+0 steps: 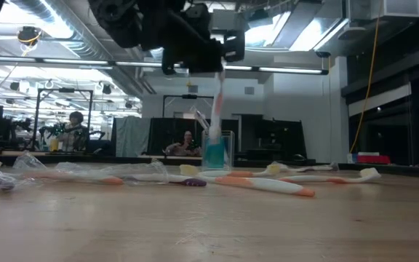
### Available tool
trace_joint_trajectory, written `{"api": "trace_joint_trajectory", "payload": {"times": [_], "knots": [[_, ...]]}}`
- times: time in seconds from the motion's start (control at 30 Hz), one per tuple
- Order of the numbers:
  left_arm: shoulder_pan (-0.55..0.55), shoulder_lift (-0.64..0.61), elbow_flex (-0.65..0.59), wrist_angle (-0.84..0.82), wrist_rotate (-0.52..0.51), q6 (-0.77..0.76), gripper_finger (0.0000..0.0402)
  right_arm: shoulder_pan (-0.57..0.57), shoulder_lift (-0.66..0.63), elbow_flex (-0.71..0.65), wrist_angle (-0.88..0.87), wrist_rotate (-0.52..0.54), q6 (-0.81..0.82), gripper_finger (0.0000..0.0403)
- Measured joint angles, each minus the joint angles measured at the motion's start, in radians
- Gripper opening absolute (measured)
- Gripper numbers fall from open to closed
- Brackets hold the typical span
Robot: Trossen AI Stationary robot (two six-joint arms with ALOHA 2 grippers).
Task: Pick & Place toothbrushing station
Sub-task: Put the orange toothbrush into the transparent organizer
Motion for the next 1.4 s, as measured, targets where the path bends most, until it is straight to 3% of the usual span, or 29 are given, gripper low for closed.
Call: {"api": "trace_joint_trajectory", "payload": {"times": [0.37,0.63,0.93,1.2,1.4], "knots": [[0.031,0.023,0.0,-0.101,0.238,0.058,0.0002,-0.005,0.0,0.0,0.0,-0.003,0.011,0.016],[0.017,0.023,0.0,-0.172,0.288,0.058,0.0009,-0.005,0.0,0.0,0.0,-0.003,0.01,0.016],[0.002,0.003,0.0,-0.182,0.366,0.024,0.0095,-0.006,0.0,0.0,-0.001,-0.002,-0.002,0.016],[-0.033,-0.02,0.001,-0.185,0.34,0.073,0.0173,-0.006,0.0,0.0,-0.001,-0.001,-0.008,0.016],[-0.073,-0.085,0.0,-0.319,0.272,0.006,0.0195,-0.006,0.0,0.0,-0.001,0.001,-0.009,0.016]]}}
